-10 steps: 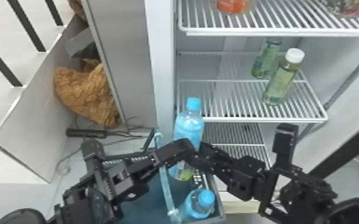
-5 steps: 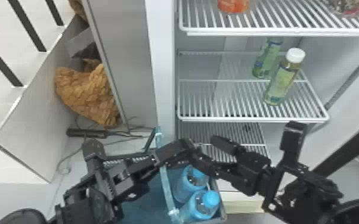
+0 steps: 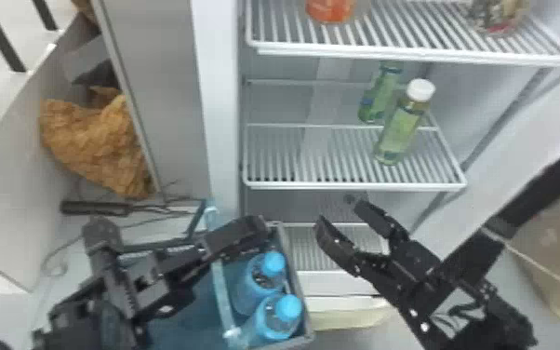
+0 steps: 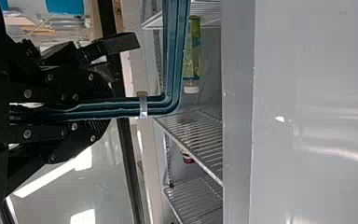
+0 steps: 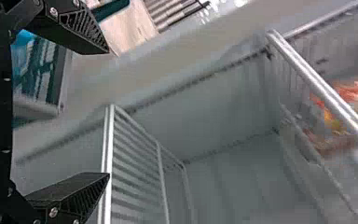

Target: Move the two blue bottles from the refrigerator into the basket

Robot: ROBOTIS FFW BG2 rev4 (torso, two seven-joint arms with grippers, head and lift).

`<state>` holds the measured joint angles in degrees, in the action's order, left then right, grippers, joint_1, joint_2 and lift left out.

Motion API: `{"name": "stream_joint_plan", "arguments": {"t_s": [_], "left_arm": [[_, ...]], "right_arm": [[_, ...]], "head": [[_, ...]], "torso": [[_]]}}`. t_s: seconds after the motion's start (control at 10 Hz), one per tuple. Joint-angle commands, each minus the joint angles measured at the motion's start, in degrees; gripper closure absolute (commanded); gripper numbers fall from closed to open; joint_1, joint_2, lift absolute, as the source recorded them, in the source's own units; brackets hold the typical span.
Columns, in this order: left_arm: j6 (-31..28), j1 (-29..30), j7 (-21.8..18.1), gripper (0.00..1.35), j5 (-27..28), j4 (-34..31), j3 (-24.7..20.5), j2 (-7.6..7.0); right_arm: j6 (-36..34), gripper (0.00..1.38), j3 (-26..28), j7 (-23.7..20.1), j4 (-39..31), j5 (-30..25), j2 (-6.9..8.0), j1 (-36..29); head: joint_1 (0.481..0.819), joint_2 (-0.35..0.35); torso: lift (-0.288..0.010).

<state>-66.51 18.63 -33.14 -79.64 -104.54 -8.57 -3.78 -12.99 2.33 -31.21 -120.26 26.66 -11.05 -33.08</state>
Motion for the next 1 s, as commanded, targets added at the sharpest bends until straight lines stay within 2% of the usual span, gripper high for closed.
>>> {"name": "stream_joint_plan", "arguments": {"t_s": [0.0, 0.2, 0.3, 0.5, 0.6, 0.9], "left_arm": [[0.0, 0.07, 0.0, 1.2, 0.11, 0.13, 0.0, -0.09], [-0.14, 0.35, 0.09, 1.2, 0.23, 0.13, -0.12, -0.09], [-0.28, 0.49, 0.09, 1.2, 0.45, 0.13, -0.12, -0.17], [-0.42, 0.92, 0.26, 1.2, 0.57, 0.13, -0.23, -0.17], [-0.56, 1.2, 0.35, 1.2, 0.68, 0.13, -0.34, -0.17], [-0.56, 1.2, 0.26, 1.2, 0.57, -0.01, -0.46, -0.17]], "right_arm": [[5.54, 0.14, 2.13, 0.1, 0.66, -0.5, 0.51, -3.62], [10.18, 0.14, 4.87, 0.1, 0.52, -1.75, 1.03, -8.12], [13.14, 0.14, 6.81, 1.15, -0.6, -3.01, 2.0, -11.5], [14.97, 0.14, 12.53, 1.95, -4.68, -5.07, 4.72, -17.96], [15.67, 0.14, 14.58, 1.95, -6.51, -6.21, 5.6, -20.21], [15.67, 0.14, 17.67, 2.38, -12.69, -7.92, 7.36, -26.26]], "head": [[0.695, -0.158], [0.695, -0.205], [0.695, -0.232], [0.695, -0.313], [0.695, -0.35], [0.695, -0.35]], "torso": [[-0.22], [-0.22], [-0.22], [-0.22], [-0.22], [-0.22]]}}
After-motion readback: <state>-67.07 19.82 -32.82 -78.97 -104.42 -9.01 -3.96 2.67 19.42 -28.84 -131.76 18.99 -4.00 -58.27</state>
